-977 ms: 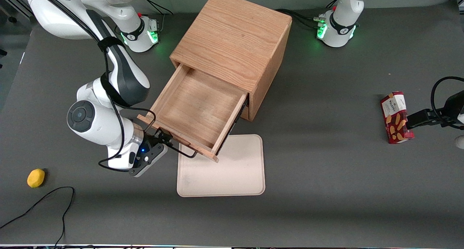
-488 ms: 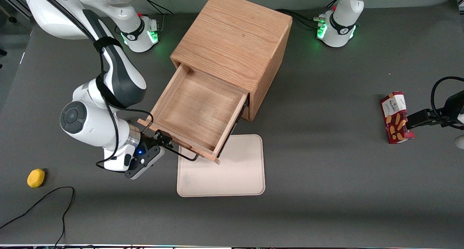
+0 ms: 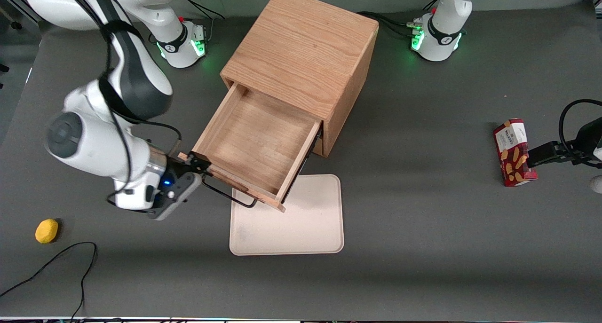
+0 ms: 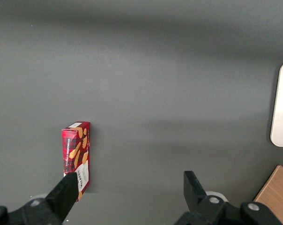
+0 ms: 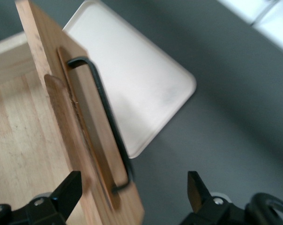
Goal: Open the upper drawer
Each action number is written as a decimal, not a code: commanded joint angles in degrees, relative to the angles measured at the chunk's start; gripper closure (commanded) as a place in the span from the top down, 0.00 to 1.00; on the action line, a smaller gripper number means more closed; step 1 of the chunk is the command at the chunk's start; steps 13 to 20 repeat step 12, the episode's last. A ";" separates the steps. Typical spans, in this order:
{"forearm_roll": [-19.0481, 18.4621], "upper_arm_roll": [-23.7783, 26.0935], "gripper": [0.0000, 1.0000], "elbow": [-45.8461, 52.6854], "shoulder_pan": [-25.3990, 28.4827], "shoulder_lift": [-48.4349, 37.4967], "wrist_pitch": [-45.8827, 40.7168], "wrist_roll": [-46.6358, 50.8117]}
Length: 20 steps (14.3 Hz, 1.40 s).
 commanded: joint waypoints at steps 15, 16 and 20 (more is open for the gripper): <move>-3.39 -12.48 1.00 -8.19 -4.61 -17.92 -16.74 27.97; -3.39 -12.48 1.00 -8.19 -4.61 -17.92 -16.74 27.97; -3.39 -12.48 1.00 -8.19 -4.61 -17.92 -16.74 27.97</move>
